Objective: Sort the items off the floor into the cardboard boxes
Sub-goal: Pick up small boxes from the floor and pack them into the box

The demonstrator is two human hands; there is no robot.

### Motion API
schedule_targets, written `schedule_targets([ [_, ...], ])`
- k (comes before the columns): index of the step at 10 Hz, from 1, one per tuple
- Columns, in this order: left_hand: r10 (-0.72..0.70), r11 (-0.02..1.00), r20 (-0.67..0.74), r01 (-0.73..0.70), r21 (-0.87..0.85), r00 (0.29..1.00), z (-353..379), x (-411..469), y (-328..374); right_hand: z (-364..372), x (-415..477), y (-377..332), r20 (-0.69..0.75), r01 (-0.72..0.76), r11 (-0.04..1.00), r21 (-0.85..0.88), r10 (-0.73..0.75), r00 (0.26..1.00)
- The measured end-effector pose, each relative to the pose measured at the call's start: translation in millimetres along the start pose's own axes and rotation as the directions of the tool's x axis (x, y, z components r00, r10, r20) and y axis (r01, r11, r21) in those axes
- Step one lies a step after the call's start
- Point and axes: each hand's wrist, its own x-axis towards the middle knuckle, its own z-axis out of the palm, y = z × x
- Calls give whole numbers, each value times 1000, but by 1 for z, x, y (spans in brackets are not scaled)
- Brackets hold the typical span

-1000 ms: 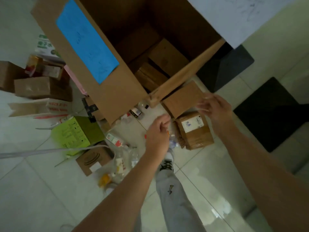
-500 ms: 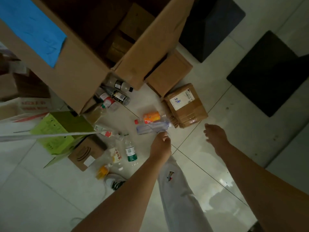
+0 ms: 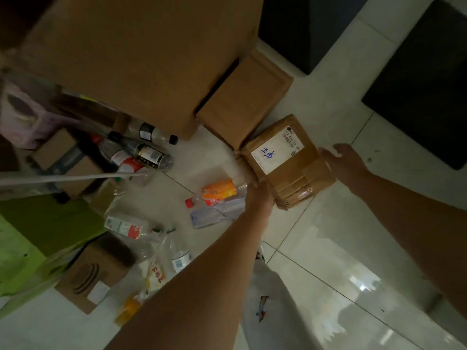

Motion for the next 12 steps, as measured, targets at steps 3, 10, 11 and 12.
schedule_targets([
  [3, -32, 996, 110, 40, -75, 993, 24, 67, -14, 38, 42, 34, 206, 5, 997, 75, -21, 978],
  [10, 328, 942, 283, -290, -170, 901, -73, -250, 22, -94, -303, -51, -294, 104, 930, 353, 4, 956],
  [11, 367, 930, 251, -343, -134, 896, -128, -334, 36, -115, -395, -101, -288, 138, 927, 349, -34, 957],
  [12, 432, 901, 158, -417, -121, 888, -183, -401, 57, -132, -473, -158, -290, 228, 908, 352, -125, 949],
])
